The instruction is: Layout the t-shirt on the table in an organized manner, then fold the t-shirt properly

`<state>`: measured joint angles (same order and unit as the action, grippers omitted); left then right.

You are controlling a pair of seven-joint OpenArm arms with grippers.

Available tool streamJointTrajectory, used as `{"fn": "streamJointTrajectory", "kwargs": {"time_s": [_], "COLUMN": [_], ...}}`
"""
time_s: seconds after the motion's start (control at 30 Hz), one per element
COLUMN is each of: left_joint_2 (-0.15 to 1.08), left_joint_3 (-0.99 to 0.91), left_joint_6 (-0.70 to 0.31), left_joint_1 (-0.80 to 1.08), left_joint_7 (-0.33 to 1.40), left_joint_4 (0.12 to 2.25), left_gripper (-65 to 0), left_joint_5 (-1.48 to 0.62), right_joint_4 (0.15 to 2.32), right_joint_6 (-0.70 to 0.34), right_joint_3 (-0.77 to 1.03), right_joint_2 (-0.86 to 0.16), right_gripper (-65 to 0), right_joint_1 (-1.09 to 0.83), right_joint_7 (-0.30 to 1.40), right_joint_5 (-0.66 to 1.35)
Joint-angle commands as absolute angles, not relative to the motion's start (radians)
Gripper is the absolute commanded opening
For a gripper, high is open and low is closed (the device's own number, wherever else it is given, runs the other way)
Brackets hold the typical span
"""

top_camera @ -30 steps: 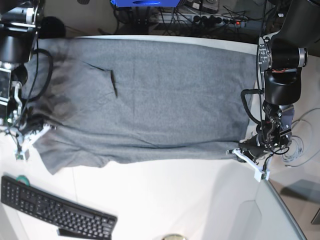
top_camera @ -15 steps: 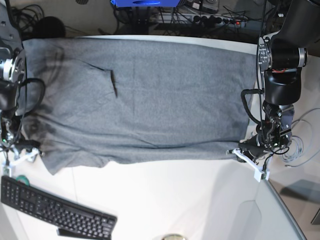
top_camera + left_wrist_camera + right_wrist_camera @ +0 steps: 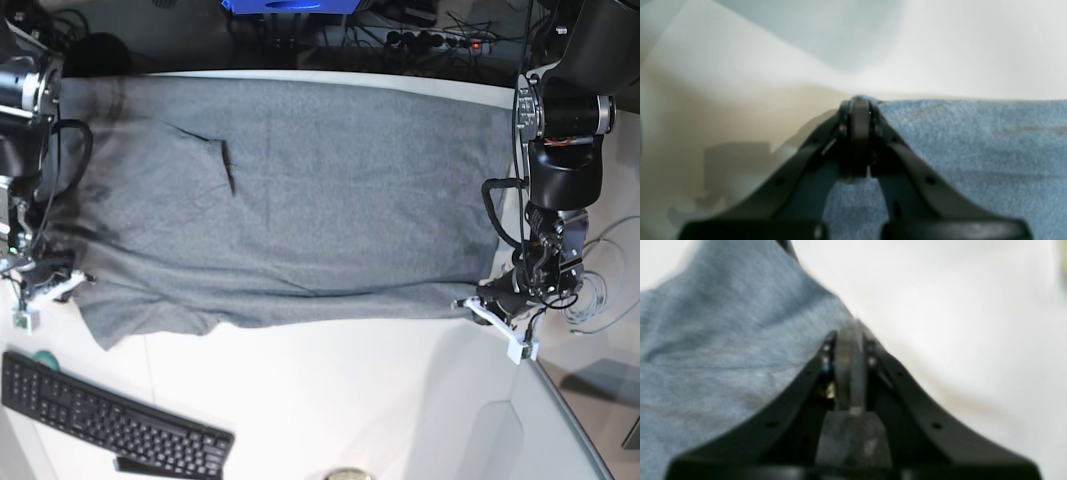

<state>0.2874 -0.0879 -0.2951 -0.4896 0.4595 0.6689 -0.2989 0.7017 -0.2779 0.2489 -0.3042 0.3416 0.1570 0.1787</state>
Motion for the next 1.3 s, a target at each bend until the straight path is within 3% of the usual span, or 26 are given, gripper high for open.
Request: {"fn": "streamJointTrajectory", "kwargs": {"time_s": [0.0,0.3,0.6,0.93,1.17,1.27], "left_joint_2": [0.302,0.300,0.298,0.297,0.297,0.298], "left_joint_3": [-0.090,-0.088,-0.088,-0.088,-0.088,-0.088], "left_joint_6": [-0.300,-0.300,-0.300,-0.300,-0.300,-0.300], "left_joint_1": [-0.518,-0.518,-0.518,-0.518,-0.518,-0.518], "left_joint_7": [0.437,0.438,0.441,0.438,0.438,0.438], "left_joint_4": [0.687,0.687,0.687,0.687,0.687,0.687], "left_gripper": [-65.0,-65.0,-65.0,-65.0,-65.0,-65.0], "left_joint_5": [-0.309,-0.309,-0.309,-0.309,-0.309,-0.309], "right_joint_4": [0.743,0.555,0.547,0.957,1.184,1.185], "right_joint_6": [-0.282,-0.282,-0.283,-0.283,-0.278,-0.278], "right_joint_3": [0.249,0.248,0.248,0.251,0.260,0.260], "right_joint_2": [-0.314,-0.314,-0.314,-0.272,-0.248,-0.251], "right_gripper": [-62.9,-63.3,-63.6,-63.6,-62.7,-60.6], "right_joint_1": [0.360,0.433,0.403,0.193,0.173,0.228], "right_joint_7": [0.137,0.203,0.334,0.506,0.611,0.613], "right_joint_5": [0.186,0.185,0.185,0.186,0.186,0.186]}}
